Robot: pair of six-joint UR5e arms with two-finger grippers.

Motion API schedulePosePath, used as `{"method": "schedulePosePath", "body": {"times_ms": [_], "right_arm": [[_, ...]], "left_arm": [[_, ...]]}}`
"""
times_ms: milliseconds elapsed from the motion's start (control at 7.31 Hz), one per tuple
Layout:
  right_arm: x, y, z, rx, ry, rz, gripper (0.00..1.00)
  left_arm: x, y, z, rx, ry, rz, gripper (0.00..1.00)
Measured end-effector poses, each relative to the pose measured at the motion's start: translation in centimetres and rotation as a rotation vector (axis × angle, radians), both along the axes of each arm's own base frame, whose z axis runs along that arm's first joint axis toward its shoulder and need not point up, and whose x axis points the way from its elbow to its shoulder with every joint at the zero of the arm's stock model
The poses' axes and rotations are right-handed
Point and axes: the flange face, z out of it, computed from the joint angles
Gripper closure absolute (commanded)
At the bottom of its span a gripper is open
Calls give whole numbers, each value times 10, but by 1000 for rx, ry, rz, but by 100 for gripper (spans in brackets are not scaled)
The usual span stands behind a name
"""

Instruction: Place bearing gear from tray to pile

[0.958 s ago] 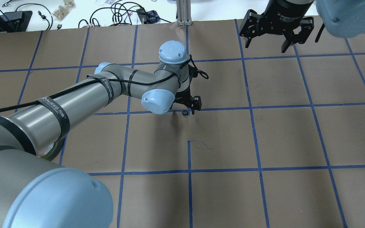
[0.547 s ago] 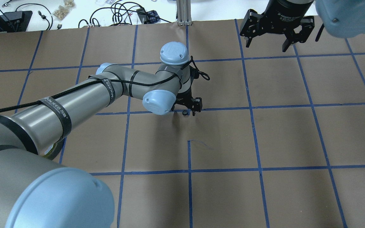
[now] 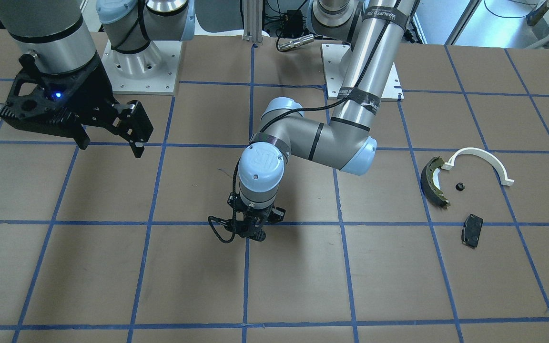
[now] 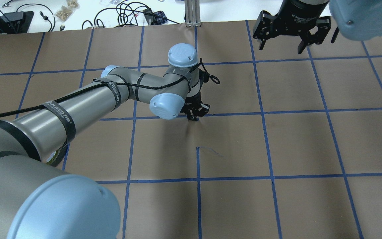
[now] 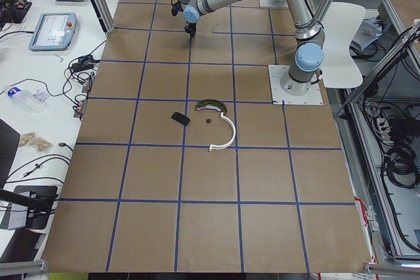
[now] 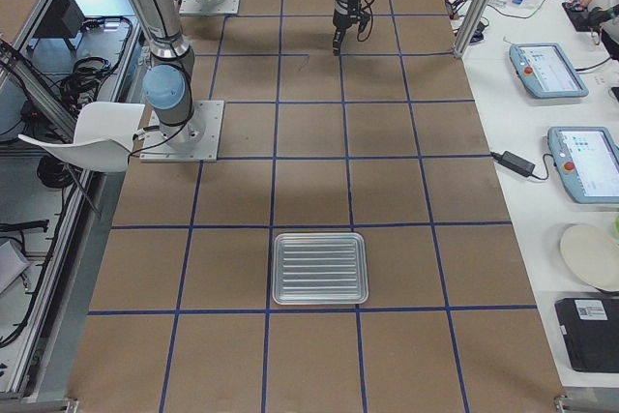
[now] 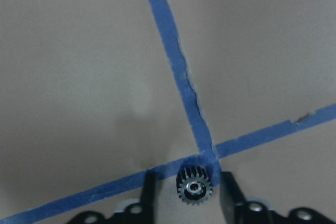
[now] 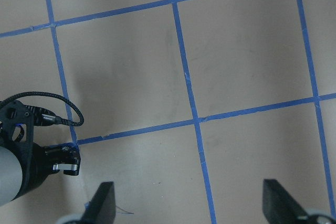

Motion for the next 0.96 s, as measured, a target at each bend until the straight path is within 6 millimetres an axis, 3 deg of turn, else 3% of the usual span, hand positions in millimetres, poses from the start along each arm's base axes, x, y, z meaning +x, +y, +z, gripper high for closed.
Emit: {"method": "schedulePosePath", "body": {"times_ms": [274, 547, 684, 958], "right_arm": [[0, 0, 0, 1, -4, 0, 0], [1, 0, 0, 0, -6, 1, 0], [1, 0, 0, 0, -5, 1, 0], [1, 0, 0, 0, -6, 0, 0]], "left_arm": [[3, -2, 8, -4, 5, 4, 100], [28, -12, 33, -3, 3, 36, 100], [58, -28, 57, -1, 2, 60, 100], [148, -73, 120, 30, -23, 123, 100]]}}
